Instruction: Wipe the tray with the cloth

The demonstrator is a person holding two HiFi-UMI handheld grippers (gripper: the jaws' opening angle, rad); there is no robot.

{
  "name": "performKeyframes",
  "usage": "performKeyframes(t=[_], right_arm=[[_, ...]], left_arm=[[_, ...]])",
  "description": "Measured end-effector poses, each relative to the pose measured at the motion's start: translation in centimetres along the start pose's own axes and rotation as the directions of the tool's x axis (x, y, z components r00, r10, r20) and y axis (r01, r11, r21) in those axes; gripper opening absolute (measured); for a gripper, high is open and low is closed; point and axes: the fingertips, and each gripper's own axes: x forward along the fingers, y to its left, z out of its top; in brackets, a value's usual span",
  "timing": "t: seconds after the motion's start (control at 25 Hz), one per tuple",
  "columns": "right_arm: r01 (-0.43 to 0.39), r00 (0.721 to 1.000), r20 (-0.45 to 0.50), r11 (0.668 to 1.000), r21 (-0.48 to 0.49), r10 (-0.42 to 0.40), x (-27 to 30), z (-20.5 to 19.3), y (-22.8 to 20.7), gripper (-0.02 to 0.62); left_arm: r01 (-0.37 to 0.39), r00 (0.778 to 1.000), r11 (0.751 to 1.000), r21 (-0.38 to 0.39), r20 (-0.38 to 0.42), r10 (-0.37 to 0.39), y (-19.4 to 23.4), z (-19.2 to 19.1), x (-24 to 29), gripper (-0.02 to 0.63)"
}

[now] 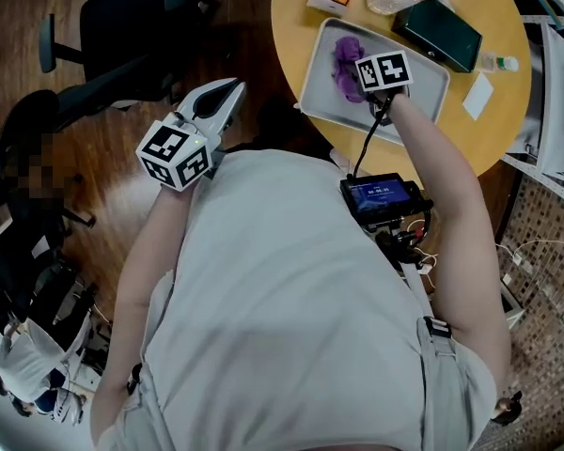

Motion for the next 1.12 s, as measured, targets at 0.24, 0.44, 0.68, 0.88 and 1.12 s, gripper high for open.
performKeyframes(t=[0.24,0.44,0.68,0.88,1.12], right_arm=[[0.082,0.996,0.010,0.989,0.122,-0.084,-3.9,-5.9,-6.0,0.077],[0.135,0.990,0.007,0.966,0.220,-0.140,-7.6,-11.4,-11.5,0.077],[0.201,0.979,-0.019,0.941,0.271,-0.204,-9.4,-15.1,-15.6,0.078],[0.256,0.967,-0.056,0.929,0.269,-0.250,-10.6,-17.5,-17.0,0.077],[0.288,0.957,-0.099,0.928,0.237,-0.272,-9.8,-17.1,-15.6,0.077]], left_arm=[[0.099,0.994,0.995,0.030,-0.048,-0.097,-3.4,-0.1,3.0,0.000],[0.169,0.983,0.984,0.051,-0.086,-0.164,-7.5,-0.1,6.3,0.000],[0.209,0.973,0.976,0.061,-0.116,-0.201,-9.5,-0.5,8.6,0.000],[0.231,0.967,0.971,0.062,-0.129,-0.222,-11.1,-0.9,9.9,0.000],[0.210,0.973,0.976,0.049,-0.109,-0.204,-10.9,-1.3,9.3,0.000]])
